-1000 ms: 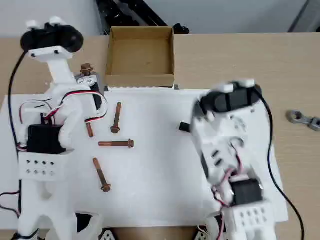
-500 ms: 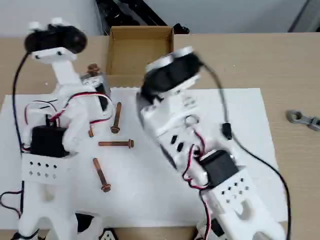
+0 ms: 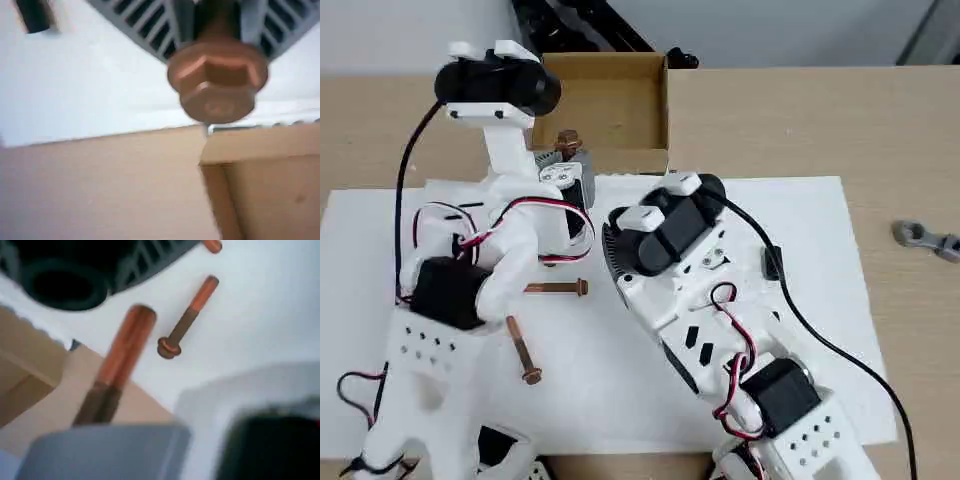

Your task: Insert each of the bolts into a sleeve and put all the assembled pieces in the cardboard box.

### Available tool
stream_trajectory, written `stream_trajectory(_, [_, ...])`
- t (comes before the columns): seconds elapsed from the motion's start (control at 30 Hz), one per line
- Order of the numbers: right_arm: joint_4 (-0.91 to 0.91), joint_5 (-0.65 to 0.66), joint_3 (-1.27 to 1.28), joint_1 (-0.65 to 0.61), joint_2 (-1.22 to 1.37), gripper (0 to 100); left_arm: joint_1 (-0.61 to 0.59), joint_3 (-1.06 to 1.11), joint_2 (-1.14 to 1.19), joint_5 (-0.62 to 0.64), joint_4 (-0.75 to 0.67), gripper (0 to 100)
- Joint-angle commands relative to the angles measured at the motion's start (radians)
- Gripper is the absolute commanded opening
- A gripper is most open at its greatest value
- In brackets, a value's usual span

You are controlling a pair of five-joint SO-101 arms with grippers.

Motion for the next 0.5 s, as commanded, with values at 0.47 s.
stream_trajectory(0.47, [-0.030, 0.015, 0.106, 0.053, -0.194, 0.3, -0.006, -0.335, -0.071, 0.107, 0.083, 1])
